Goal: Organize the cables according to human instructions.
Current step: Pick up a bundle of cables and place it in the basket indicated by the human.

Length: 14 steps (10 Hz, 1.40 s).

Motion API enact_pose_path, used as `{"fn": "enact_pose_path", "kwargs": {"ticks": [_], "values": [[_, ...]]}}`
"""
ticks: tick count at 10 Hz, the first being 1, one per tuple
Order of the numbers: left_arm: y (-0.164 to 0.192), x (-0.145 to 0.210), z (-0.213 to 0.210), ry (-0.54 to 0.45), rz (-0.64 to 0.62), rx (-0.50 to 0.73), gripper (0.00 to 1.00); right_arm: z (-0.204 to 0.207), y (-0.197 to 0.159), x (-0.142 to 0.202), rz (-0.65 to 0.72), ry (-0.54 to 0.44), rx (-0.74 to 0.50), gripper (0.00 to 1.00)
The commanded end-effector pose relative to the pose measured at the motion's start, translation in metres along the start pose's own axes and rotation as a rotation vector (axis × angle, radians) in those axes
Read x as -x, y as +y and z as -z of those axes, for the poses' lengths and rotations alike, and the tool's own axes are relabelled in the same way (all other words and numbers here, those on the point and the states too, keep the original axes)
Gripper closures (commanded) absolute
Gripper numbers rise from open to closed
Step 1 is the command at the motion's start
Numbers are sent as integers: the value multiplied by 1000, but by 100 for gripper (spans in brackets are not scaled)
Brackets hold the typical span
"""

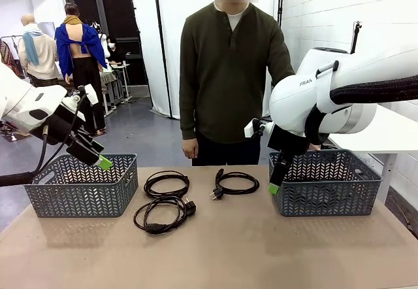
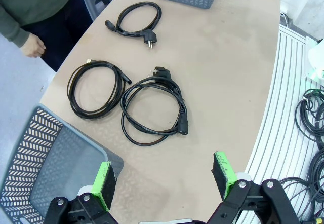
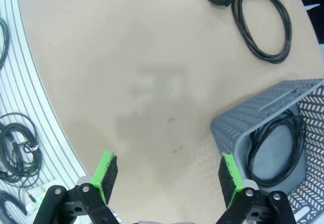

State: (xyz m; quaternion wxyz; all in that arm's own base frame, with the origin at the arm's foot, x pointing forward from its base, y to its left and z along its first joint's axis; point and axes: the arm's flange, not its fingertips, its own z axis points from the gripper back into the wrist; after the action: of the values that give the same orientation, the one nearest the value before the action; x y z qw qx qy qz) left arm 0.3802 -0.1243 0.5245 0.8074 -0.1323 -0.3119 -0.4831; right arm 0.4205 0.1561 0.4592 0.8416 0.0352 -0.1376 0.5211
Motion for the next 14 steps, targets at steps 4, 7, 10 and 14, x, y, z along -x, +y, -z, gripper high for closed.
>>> {"fn": "enact_pose_path", "kwargs": {"ticks": [4, 7, 10, 14], "values": [[2, 3, 1, -13, 5, 16, 0, 0, 0, 0, 2, 3, 4, 0], [2, 3, 1, -13, 5, 16, 0, 0, 0, 0, 2, 3, 4, 0], [2, 3, 1, -13, 5, 16, 0, 6, -6, -19, 122, 18, -38, 0], [2, 3, 1, -13, 5, 16, 0, 23, -33, -86, 276, 115, 12, 0]]}}
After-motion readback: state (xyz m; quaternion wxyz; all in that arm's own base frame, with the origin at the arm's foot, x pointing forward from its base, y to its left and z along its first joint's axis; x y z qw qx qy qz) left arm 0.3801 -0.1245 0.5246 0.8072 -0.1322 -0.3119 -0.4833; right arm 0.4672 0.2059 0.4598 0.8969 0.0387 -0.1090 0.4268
